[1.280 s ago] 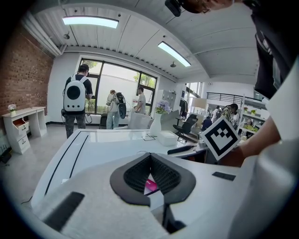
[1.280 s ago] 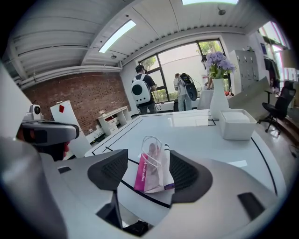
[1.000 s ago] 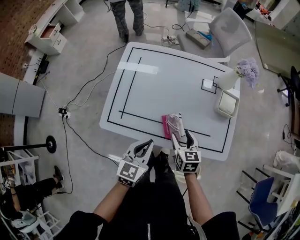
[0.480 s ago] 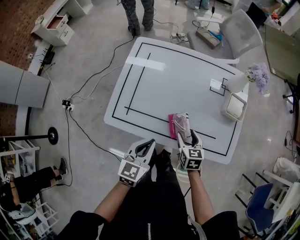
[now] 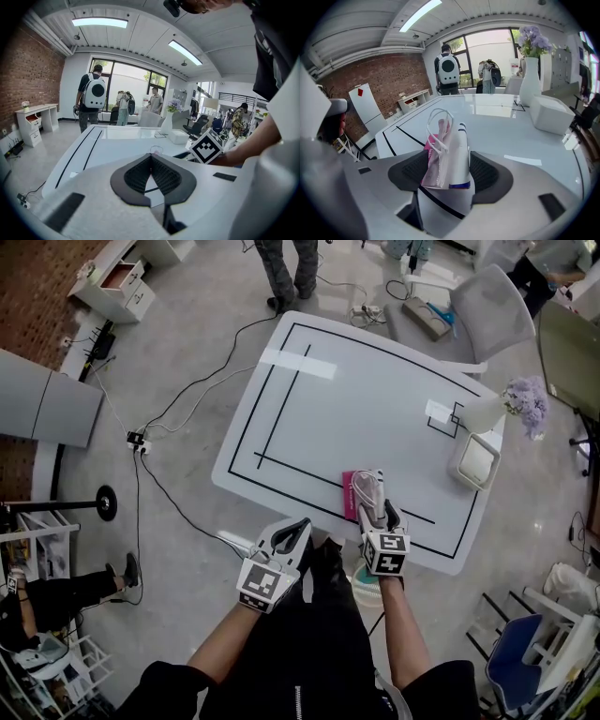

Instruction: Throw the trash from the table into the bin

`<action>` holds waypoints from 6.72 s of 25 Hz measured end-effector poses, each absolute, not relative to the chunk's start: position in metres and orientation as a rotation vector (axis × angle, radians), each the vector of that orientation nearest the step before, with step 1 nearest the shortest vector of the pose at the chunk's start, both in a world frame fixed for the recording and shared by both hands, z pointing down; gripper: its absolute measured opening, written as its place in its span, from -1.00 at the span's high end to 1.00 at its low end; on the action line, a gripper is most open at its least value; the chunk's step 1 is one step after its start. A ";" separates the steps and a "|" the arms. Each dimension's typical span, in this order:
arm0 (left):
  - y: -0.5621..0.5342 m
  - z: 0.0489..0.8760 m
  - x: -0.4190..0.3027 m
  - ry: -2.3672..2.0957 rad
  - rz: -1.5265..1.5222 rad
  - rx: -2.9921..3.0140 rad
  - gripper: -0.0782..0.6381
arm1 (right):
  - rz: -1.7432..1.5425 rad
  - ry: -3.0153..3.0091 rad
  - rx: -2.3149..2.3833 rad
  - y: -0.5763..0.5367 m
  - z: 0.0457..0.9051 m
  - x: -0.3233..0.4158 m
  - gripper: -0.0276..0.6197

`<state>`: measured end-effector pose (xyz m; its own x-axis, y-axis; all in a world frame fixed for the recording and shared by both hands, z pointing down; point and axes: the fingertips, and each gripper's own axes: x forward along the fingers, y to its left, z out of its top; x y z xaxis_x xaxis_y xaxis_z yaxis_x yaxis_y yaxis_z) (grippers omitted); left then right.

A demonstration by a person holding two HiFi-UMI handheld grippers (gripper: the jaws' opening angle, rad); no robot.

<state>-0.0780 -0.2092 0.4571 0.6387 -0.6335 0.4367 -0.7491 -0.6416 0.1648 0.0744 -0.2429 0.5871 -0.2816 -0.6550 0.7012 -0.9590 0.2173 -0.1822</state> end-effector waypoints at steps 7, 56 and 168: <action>-0.210 0.457 -0.082 -1.118 0.484 2.521 0.76 | 0.850 -1.992 1.458 -0.242 0.599 0.075 0.11; -0.215 0.443 -0.077 -1.004 0.429 2.604 0.76 | 0.735 -2.011 1.520 -0.229 0.527 0.055 0.64; 0.111 0.515 0.083 -0.106 0.424 2.934 0.76 | 0.807 -1.516 2.400 0.199 0.546 0.155 0.65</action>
<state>0.0827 0.1112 0.5153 0.9570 -0.0452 0.2867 -0.0951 -0.9821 0.1627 0.1551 0.1988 0.5460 0.3289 -0.7763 0.5378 -0.8796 -0.4591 -0.1247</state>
